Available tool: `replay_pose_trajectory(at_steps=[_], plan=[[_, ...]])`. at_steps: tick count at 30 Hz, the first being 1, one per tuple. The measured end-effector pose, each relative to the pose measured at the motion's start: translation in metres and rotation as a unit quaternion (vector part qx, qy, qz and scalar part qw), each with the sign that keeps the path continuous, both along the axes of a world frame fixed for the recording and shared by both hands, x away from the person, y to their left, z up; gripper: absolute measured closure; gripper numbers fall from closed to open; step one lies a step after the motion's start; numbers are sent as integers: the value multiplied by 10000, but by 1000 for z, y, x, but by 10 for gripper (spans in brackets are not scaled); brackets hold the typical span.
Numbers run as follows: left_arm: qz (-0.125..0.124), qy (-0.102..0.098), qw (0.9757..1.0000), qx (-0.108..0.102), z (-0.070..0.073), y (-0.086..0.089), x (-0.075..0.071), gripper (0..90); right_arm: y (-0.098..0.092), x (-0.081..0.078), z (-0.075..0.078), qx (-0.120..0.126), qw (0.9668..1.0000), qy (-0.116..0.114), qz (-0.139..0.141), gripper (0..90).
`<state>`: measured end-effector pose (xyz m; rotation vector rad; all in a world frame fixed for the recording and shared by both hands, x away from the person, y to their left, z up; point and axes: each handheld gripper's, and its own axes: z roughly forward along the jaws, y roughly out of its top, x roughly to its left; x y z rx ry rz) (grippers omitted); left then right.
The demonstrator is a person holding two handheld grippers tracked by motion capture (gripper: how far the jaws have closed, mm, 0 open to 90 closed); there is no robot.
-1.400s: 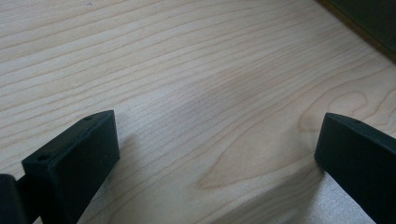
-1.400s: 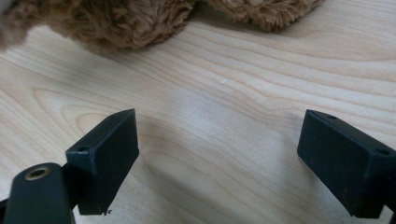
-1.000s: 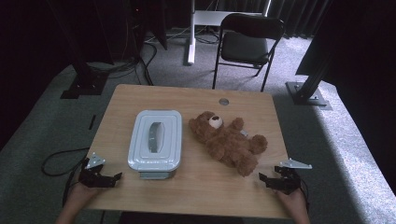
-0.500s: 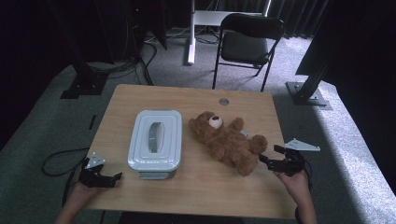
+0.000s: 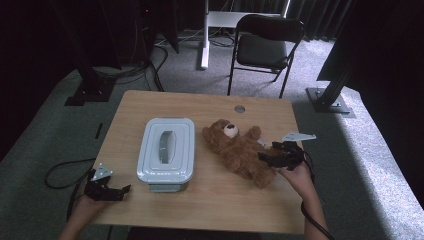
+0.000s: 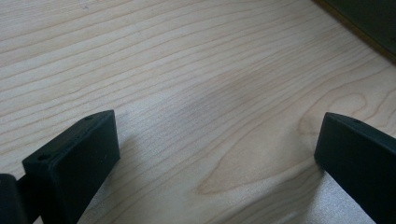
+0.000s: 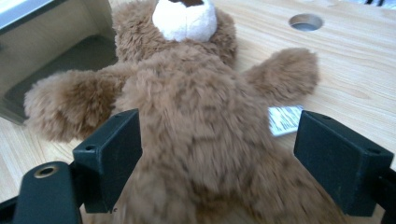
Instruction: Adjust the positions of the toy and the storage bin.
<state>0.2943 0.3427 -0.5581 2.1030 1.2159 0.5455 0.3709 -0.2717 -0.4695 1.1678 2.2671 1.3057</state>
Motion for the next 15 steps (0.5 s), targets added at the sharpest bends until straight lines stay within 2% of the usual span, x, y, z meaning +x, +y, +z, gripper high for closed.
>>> replay_pose_trajectory(at_steps=[5, 6, 10, 12, 13, 15], plan=[[0, 1, 10000, 1, 0, 0, 0, 5, 10, 20, -6, -47, 9996, 212, 197, 143], [0, 0, 10000, 1, 0, 0, 0, 5, 13, 25, -8, -10, 9990, 328, 317, 142], [0, -1, 10000, -1, 0, 0, 0, 5, 21, 36, -18, 15, 9971, 608, 467, 125], [1, -2, 10000, -1, 0, 0, 0, 5, 24, 38, -22, 21, 9963, 674, 531, 125], [4, -2, 10000, -1, 0, 0, 0, 6, 34, 37, -31, -27, 9953, 722, 646, 118], [7, -4, 10000, -4, 0, 0, 0, 6, 39, 34, -34, -88, 9953, 671, 698, 116]])
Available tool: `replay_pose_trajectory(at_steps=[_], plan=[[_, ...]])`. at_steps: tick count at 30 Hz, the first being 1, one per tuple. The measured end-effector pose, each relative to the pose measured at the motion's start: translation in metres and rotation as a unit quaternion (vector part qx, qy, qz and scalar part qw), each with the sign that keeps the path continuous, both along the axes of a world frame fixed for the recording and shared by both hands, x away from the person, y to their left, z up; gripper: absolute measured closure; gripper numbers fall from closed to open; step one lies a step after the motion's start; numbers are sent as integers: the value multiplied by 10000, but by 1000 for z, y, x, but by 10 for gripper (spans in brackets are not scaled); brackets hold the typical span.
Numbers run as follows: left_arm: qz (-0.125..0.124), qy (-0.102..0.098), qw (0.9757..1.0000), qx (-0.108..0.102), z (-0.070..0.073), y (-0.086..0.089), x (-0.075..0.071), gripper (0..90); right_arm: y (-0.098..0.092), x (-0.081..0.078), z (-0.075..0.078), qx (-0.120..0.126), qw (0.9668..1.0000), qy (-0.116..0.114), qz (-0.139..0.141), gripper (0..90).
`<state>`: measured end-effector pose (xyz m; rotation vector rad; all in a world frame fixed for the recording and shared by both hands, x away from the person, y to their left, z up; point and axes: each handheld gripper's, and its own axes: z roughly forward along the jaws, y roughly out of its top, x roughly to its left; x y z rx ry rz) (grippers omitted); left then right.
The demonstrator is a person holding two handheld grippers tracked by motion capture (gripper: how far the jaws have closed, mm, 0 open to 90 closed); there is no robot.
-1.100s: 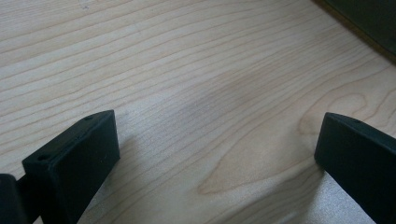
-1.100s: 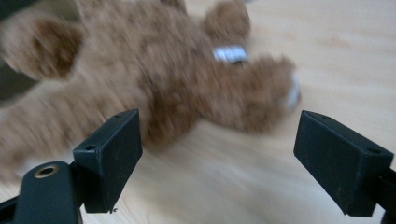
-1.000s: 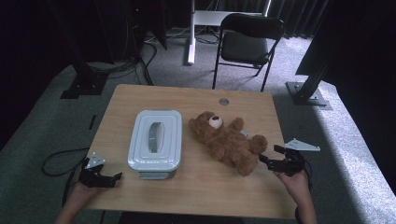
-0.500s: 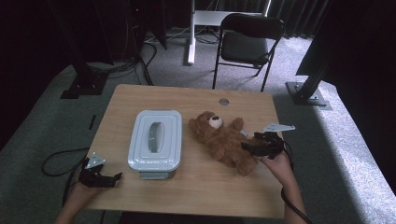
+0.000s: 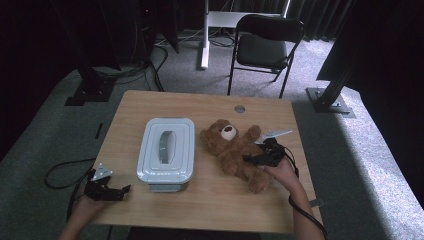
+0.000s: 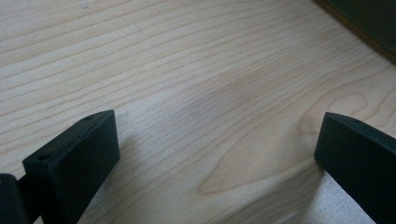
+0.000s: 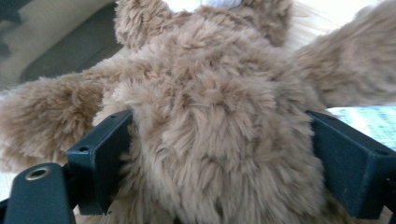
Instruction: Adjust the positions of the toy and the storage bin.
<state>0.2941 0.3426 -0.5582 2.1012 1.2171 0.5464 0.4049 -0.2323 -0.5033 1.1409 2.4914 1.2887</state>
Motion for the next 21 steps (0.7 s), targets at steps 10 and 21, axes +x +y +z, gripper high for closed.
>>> replay_pose_trajectory(at_steps=[10, 21], plan=[[22, -6, 10000, 2, 0, 0, 0, 6, 32, -17, -14, -851, 9956, -344, -212, 146], [24, -2, 10000, 2, 0, 0, 0, 6, 29, -25, -5, -635, 9948, -474, -645, 553]])
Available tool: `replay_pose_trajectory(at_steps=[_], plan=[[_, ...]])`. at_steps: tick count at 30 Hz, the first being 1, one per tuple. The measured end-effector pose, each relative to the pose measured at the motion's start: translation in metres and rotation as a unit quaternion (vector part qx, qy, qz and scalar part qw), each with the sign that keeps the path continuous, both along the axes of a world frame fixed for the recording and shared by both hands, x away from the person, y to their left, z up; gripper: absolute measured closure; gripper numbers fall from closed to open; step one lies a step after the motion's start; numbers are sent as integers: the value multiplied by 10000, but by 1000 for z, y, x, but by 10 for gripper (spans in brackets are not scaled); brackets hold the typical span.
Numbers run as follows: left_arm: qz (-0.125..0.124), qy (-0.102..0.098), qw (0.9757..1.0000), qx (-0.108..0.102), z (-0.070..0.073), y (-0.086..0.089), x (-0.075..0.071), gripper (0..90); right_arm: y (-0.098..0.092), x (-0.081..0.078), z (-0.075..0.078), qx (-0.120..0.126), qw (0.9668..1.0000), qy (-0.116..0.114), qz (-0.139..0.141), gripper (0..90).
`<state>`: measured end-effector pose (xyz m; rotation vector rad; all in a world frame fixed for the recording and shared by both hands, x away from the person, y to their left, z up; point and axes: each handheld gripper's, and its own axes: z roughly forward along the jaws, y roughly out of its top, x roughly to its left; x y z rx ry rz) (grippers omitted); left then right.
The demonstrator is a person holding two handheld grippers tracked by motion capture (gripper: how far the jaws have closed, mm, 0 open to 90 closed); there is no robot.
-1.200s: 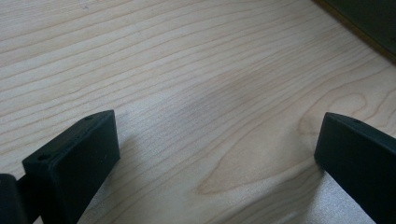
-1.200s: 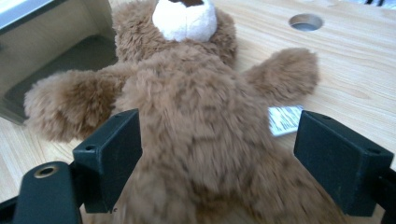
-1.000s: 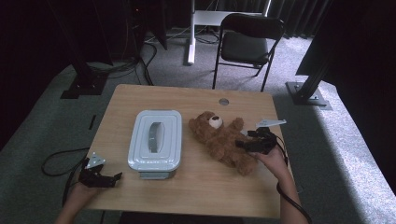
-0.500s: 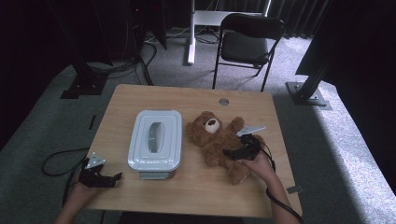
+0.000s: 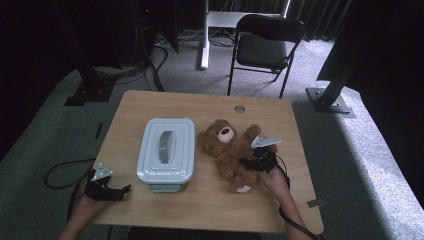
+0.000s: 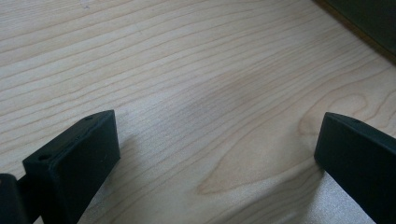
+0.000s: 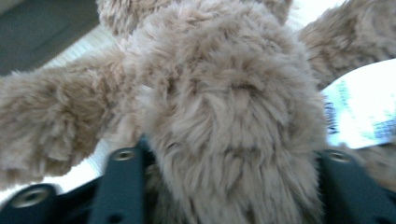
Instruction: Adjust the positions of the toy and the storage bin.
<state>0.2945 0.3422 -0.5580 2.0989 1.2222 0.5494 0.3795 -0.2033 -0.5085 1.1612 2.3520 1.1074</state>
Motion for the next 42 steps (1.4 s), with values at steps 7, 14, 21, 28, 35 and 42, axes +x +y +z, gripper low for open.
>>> replay_pose_trajectory(at_steps=[7, 14, 21, 28, 35, 42], plan=[[-6, 2, 10000, 5, 0, 0, 0, 6, -10, 0, 12, 331, 9977, -294, -516, 639], [-8, 4, 10000, -1, 0, 0, 1, 6, -32, 19, 22, 461, 9882, -420, -1398, 637], [-6, 3, 10000, -3, 0, 0, 1, 6, -49, 52, 32, 423, 9660, -462, -2508, 635], [-14, 5, 10000, -3, 0, 0, 1, 6, -65, 83, 39, 349, 9424, -393, -3304, 631], [-16, 7, 10000, -1, 0, 0, 1, 6, -73, 92, 10, 551, 9319, -40, -3585, 472], [45, 12, 10000, 6, 0, -1, 0, 5, -81, 87, 18, 715, 9310, -7, -3579, 170]])
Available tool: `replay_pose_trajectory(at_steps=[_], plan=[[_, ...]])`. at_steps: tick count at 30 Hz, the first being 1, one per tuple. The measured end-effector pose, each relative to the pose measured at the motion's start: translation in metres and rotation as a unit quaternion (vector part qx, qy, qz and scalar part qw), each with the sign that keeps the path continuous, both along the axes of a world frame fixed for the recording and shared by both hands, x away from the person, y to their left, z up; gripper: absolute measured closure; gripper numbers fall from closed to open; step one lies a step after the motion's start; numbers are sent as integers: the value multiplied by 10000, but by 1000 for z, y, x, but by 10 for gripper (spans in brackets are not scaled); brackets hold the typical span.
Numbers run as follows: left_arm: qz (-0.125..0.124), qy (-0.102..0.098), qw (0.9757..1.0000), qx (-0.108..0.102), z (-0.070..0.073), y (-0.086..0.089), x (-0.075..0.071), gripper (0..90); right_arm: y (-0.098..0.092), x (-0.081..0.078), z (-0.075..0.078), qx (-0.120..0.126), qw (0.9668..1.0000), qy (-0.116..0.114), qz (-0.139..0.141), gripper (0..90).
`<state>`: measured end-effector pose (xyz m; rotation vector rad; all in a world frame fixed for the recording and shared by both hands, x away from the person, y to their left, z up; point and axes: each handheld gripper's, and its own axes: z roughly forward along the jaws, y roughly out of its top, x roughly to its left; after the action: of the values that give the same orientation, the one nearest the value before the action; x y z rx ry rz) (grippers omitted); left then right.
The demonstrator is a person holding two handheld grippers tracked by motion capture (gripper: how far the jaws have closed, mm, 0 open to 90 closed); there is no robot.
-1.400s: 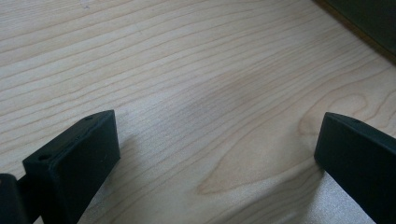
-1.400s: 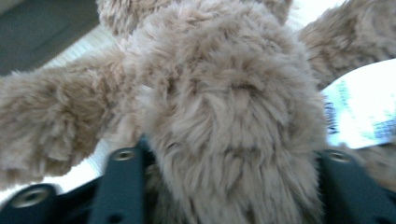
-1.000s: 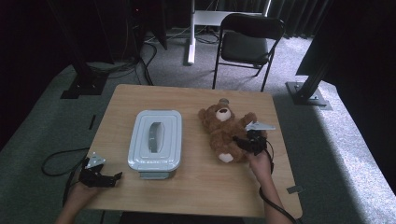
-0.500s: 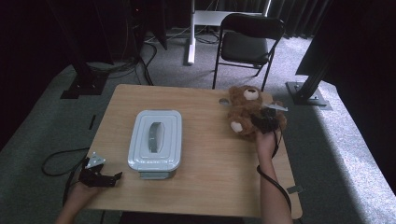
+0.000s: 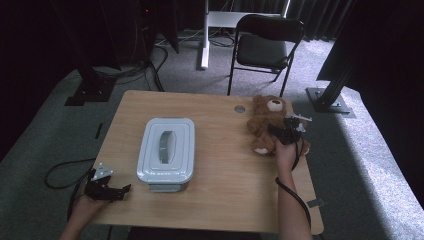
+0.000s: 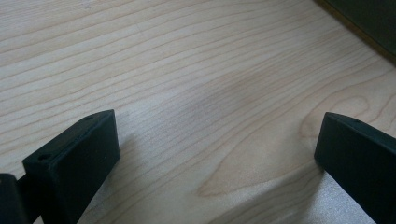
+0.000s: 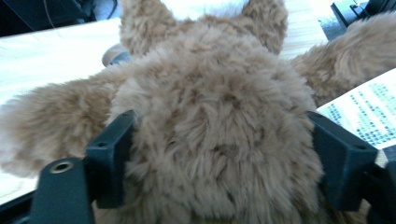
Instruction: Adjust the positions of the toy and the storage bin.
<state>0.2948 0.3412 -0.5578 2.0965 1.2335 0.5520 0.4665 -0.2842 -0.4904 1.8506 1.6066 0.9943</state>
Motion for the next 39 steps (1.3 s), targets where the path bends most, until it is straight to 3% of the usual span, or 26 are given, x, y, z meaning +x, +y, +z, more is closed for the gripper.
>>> replay_pose_trajectory(at_steps=[5, 9, 11, 17, 20, 25, 30, 36, 39], plan=[[110, 3, 9999, -15, 0, -1, 1, 5, -4, -8, 8, 63, 9999, -92, 132, 132], [193, 9, 9998, 78, 4, 1, 4, 5, -2, -21, 23, -5, 9990, -436, 127, 132], [257, -2, 9997, 17, 6, 3, 6, 5, 2, -26, 30, -88, 9983, -569, 98, 130], [352, 12, 9994, 53, 11, 3, 11, 5, 17, -32, 43, 63, 9959, -746, 502, 132], [376, 20, 9993, 61, 12, 3, 14, 5, 31, -35, 47, 151, 9930, -880, 770, 132], [353, -3, 9994, 50, 17, 0, 24, 5, 59, -38, 51, 52, 9874, -1003, 1223, 132], [206, -167, 9996, 3, 23, -9, 29, 5, 90, -41, 47, -117, 9806, -1065, 1644, 132], [-26, -192, 9998, -2, 22, -21, 40, 5, 129, -45, 26, -135, 9675, -1116, 2266, 132], [-150, -214, 9996, 45, 20, -26, 43, 5, 151, -42, 8, -216, 9612, -979, 2570, 131]])
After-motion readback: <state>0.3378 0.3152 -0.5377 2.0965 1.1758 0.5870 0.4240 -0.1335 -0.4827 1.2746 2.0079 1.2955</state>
